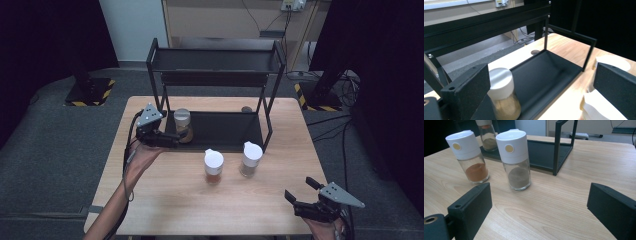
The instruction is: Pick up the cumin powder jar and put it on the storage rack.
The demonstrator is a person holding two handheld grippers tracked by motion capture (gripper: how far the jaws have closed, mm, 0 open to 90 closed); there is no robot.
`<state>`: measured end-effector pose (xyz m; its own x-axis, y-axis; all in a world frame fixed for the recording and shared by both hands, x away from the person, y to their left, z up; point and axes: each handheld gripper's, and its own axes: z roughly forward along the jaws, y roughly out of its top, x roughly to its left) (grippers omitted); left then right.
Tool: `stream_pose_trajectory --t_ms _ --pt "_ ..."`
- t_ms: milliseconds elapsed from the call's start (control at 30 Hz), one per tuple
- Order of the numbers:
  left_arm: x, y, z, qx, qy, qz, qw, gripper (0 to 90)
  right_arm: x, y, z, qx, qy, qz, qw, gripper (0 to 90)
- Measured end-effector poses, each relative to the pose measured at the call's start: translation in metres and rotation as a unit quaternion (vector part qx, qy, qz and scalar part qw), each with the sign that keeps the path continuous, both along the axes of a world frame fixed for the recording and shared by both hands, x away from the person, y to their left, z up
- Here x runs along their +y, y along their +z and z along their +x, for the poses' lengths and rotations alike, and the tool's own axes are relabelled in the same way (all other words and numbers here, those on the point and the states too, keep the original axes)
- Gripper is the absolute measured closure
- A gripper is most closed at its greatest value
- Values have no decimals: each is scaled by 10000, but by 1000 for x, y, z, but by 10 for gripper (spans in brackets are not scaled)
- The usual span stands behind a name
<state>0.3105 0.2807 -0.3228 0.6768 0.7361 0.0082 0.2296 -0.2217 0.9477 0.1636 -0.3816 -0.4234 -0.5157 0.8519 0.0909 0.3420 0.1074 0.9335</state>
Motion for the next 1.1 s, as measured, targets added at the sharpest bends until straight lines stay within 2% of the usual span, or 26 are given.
stream_pose_trajectory --t_ms 267,400,467,800,900,1100 --pt "18 -11 -21 -70 -190 -187 9996 0 -1 0 0 -10 19 23 10000 57" --pt "26 -16 -33 -136 -222 -115 9996 0 -1 -1 0 -9 21 26 10000 57" --pt "31 -21 -39 -129 -246 -191 9994 0 -1 -1 1 -5 23 24 10000 56" --pt "55 -49 -71 -106 -208 -400 9989 1 0 0 0 -8 15 7 10000 58" --pt "60 -58 -82 -115 -165 -405 9990 2 0 0 1 -6 24 -7 10000 58" --pt "66 -68 -95 -91 -102 -396 9991 4 0 0 0 0 19 -15 10000 58"
